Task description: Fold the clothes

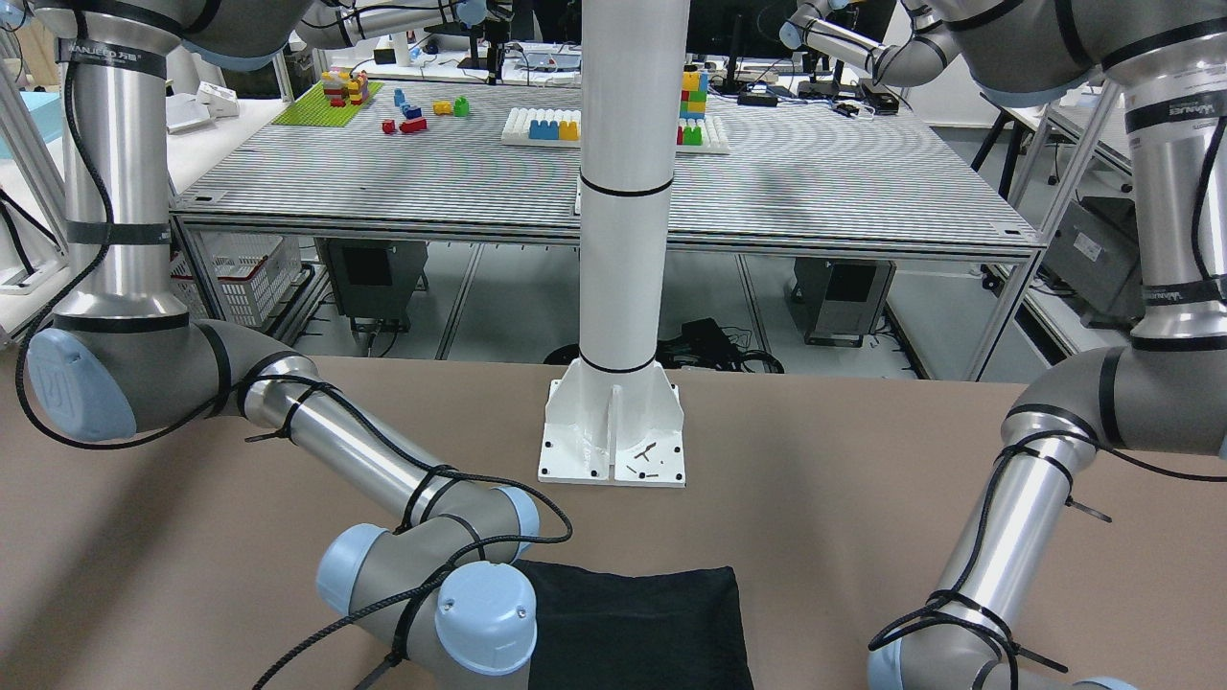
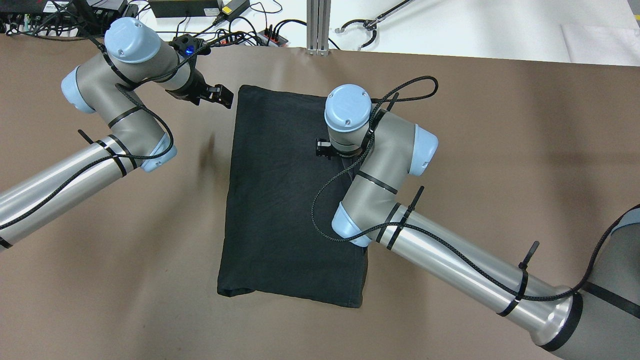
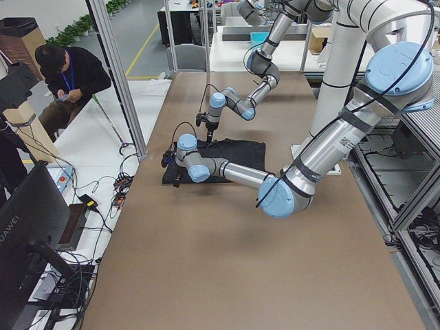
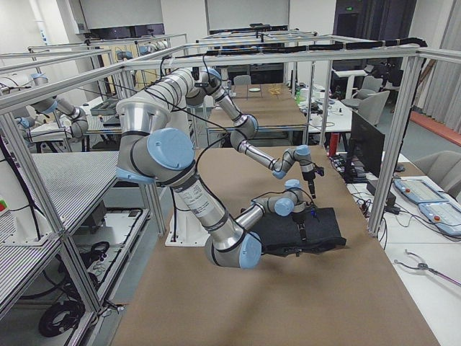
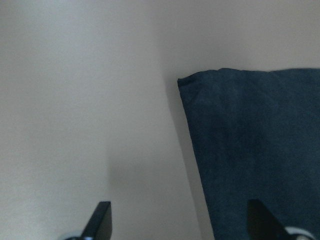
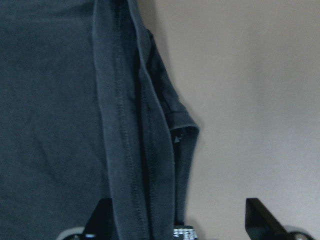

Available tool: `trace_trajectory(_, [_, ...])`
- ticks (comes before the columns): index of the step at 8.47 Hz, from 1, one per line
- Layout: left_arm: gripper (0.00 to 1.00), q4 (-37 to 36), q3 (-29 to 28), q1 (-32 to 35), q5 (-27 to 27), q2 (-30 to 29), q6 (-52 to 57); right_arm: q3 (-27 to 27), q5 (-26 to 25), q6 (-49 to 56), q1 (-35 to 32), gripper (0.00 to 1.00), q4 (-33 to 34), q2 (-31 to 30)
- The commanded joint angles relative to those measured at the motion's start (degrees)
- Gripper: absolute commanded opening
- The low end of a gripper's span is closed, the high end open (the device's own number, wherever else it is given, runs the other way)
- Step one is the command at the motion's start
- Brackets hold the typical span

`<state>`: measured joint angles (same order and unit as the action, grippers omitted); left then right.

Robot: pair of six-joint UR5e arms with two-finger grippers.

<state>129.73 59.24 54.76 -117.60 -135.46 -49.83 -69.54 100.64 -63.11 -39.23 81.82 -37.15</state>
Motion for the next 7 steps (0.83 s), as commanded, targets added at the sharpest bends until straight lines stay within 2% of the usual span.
trace_trajectory(1, [0.95,0.0,0.0,0.0,0.0,0.02,0.09,1.95,-0.01,0.27,1.79,0.93,0.0,0.06])
trace_trajectory(7, [0.94,0.09,0.09,0.0,0.0,0.2,0.0,2.4,-0.63,6.32,-1.1,0.93,-0.35,-2.75])
